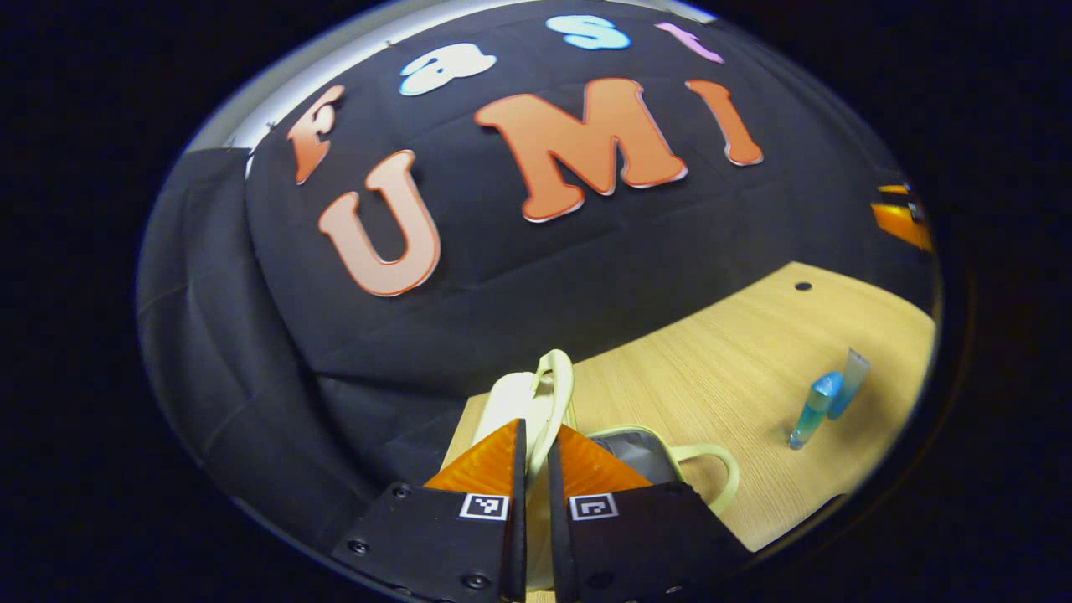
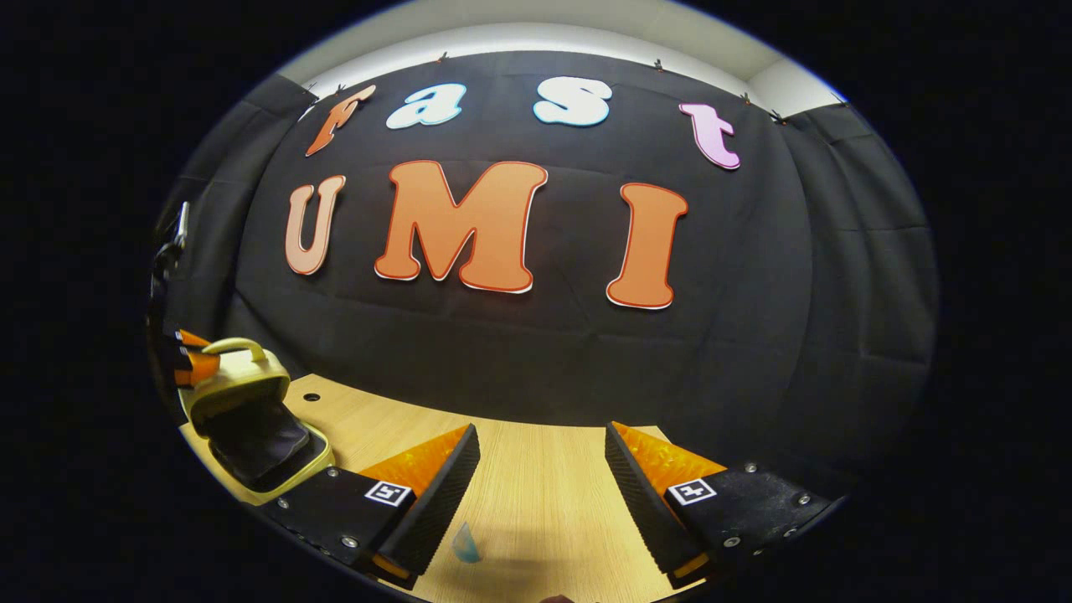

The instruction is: First open the suitcase, pack the skin care products into it, and then close the suitcase.

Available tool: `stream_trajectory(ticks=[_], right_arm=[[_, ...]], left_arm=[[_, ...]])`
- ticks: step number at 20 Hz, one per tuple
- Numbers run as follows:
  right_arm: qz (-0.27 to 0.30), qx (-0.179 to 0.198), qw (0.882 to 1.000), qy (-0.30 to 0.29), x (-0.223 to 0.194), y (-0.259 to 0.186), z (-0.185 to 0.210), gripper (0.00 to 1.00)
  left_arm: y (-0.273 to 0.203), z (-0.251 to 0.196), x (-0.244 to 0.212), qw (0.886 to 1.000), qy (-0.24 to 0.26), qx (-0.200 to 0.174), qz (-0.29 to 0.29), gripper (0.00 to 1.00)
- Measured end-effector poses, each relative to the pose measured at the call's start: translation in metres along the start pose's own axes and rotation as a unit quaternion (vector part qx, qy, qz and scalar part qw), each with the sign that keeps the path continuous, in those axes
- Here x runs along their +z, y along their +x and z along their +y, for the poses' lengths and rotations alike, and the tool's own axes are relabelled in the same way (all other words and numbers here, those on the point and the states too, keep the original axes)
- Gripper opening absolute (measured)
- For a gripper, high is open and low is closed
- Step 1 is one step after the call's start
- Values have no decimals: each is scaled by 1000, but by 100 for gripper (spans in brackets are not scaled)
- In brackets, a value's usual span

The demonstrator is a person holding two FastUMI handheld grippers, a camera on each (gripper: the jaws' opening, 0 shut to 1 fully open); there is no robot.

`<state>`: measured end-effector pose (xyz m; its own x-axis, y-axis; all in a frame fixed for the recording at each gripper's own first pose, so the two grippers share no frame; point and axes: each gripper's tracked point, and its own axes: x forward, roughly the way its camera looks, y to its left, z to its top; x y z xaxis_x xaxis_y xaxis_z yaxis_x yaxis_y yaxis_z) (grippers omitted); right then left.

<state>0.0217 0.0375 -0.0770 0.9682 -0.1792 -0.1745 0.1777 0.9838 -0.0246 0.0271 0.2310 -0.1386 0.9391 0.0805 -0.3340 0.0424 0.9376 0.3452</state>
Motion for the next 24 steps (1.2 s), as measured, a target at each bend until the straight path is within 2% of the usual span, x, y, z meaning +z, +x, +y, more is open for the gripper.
stream_trajectory(ticks=[3, 7, 14, 21, 24], right_arm=[[1, 3, 1000, -2, 2, 4, 12, 95], [3, 6, 1000, -1, 3, 9, 30, 95], [9, 8, 1000, -7, 4, 15, 62, 95], [27, -6, 1000, 7, 4, 16, 75, 96], [34, -12, 999, 2, 1, 16, 77, 96]], left_arm=[[5, 49, 0, 998, -54, 18, -4, 12], [8, 95, -8, 996, -88, 20, -7, 12], [16, 183, -42, 982, -185, 42, 7, 12], [51, 272, -121, 971, -215, 86, 59, 12], [68, 290, -162, 966, -223, 99, 91, 13]])
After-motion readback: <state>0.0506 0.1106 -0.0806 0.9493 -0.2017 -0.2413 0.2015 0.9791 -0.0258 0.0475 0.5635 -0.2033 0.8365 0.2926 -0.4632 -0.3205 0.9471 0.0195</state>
